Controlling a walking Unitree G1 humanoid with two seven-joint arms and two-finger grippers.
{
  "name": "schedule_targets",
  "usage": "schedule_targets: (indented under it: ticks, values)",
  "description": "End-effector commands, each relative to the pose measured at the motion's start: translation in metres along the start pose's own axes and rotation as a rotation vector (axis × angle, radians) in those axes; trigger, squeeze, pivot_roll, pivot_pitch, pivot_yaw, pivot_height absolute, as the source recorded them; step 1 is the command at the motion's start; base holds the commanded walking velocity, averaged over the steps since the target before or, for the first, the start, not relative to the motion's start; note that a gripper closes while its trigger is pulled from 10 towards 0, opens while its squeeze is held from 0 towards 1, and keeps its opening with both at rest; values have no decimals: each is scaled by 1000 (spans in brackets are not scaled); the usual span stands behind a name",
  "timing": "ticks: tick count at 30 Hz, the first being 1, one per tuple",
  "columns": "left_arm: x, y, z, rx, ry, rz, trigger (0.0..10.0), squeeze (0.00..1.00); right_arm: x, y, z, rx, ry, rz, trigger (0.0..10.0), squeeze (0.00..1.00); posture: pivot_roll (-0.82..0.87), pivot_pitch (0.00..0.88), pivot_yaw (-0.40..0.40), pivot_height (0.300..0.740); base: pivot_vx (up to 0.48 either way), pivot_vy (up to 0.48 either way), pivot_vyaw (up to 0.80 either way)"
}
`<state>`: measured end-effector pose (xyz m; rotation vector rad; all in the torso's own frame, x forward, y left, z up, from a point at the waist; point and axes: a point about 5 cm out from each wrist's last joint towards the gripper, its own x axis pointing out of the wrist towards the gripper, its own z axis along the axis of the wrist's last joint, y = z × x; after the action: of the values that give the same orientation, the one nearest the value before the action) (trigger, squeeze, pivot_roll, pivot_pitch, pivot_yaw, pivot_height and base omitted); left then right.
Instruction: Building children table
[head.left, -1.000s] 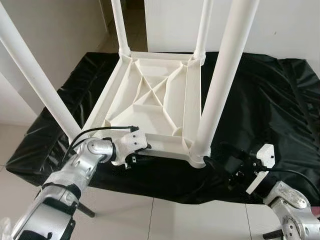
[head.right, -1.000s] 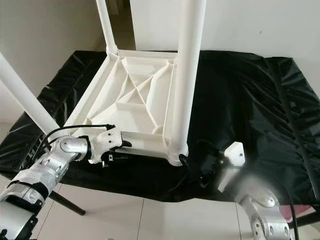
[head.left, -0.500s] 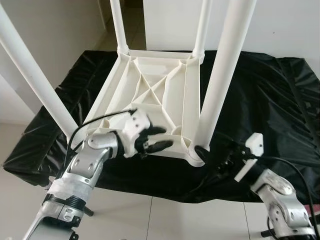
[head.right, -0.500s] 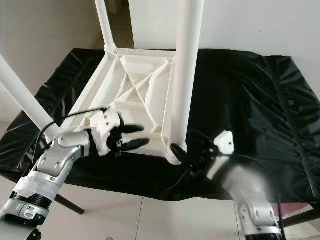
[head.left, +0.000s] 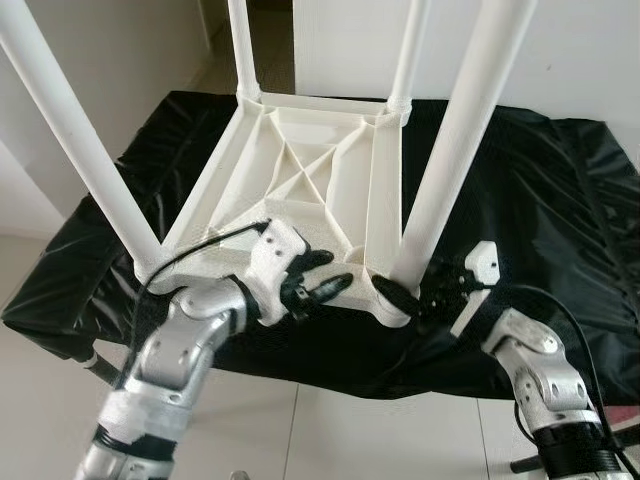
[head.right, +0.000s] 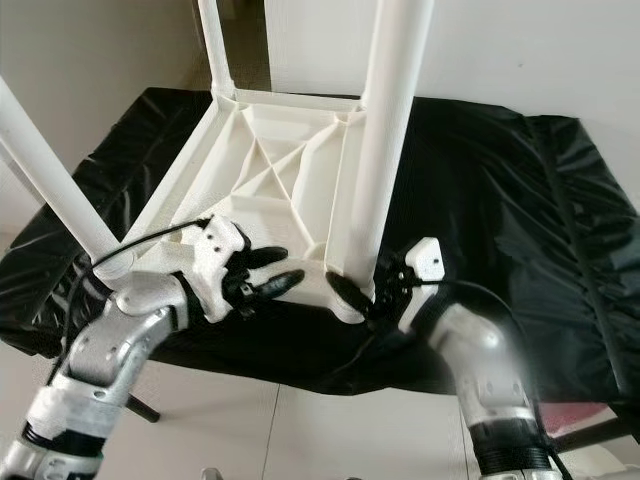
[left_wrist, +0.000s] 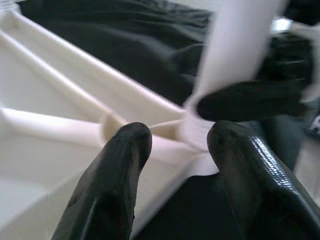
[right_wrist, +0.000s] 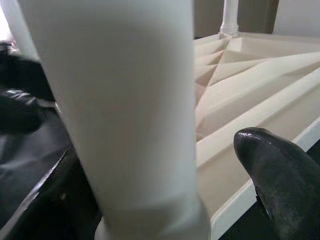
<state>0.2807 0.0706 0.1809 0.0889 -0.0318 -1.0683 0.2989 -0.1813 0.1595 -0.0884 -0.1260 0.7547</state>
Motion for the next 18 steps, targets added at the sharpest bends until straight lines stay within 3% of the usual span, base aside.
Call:
schedule_targets:
  ticks: [1, 5, 9, 15, 18]
  values:
    - [2, -3, -2, -22, 8, 67, 10000, 0, -4, -11, -2, -15, 19, -64, 10000, 0, -5, 84, 5, 740, 0, 0, 0]
    - [5, -7, -3, -43, 7, 79, 10000, 0, -6, -16, -2, -26, 21, -80, 10000, 0, -5, 84, 5, 740, 0, 0, 0]
    - [13, -13, -11, -42, 62, 167, 10000, 0, -21, -42, -3, -26, 52, -225, 10000, 0, -16, 83, 1, 740, 0, 0, 0]
    - [13, -11, -11, -50, 67, 184, 10000, 0, -25, -46, -3, -30, 59, -242, 10000, 0, -18, 83, 1, 740, 0, 0, 0]
    - [13, -9, -10, -65, 70, 195, 10000, 0, -33, -60, -3, -46, 67, -328, 10000, 0, -30, 82, 6, 740, 0, 0, 0]
